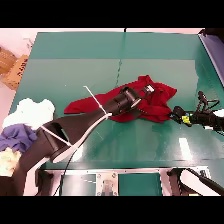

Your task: Fold the shirts.

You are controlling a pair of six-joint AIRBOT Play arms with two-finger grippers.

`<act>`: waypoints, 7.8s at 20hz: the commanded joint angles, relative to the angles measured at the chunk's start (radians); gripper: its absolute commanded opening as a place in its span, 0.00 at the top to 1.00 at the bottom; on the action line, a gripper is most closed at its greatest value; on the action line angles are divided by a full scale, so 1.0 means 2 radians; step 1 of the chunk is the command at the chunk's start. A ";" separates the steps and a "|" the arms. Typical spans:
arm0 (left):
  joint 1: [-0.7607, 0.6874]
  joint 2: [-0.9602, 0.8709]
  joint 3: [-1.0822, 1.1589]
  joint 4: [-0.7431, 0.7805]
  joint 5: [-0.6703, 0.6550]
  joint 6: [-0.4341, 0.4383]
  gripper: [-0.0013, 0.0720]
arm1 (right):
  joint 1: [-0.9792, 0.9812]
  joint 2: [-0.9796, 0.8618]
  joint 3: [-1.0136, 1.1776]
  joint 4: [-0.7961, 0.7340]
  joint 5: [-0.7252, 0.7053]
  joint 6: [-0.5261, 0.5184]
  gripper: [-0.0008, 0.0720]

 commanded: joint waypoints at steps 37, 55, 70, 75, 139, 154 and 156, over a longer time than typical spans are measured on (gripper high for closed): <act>0.405 0.263 -0.234 -0.048 -0.171 0.128 0.95 | -0.031 0.000 0.000 -0.007 0.061 0.000 0.97; 0.478 0.218 -0.441 -0.368 -0.035 0.220 0.18 | -0.031 0.000 0.000 -0.005 0.061 0.000 0.97; 0.481 0.315 -0.200 -0.620 -0.154 0.233 0.95 | -0.031 0.055 0.215 0.178 0.200 0.000 0.97; 0.507 0.425 -0.042 -0.634 -0.080 0.197 0.95 | -0.032 0.123 0.443 0.235 0.167 0.042 0.97; 0.562 0.416 -0.552 -0.338 -0.100 0.163 0.27 | -0.239 0.069 0.037 -0.044 0.148 0.037 0.78; 0.557 0.262 -0.606 -0.469 -0.075 0.286 0.45 | -0.239 0.069 0.024 -0.043 0.123 0.037 0.78; 0.557 0.262 -0.597 -0.465 -0.067 0.303 0.93 | -0.240 0.069 0.024 -0.045 0.129 0.037 0.77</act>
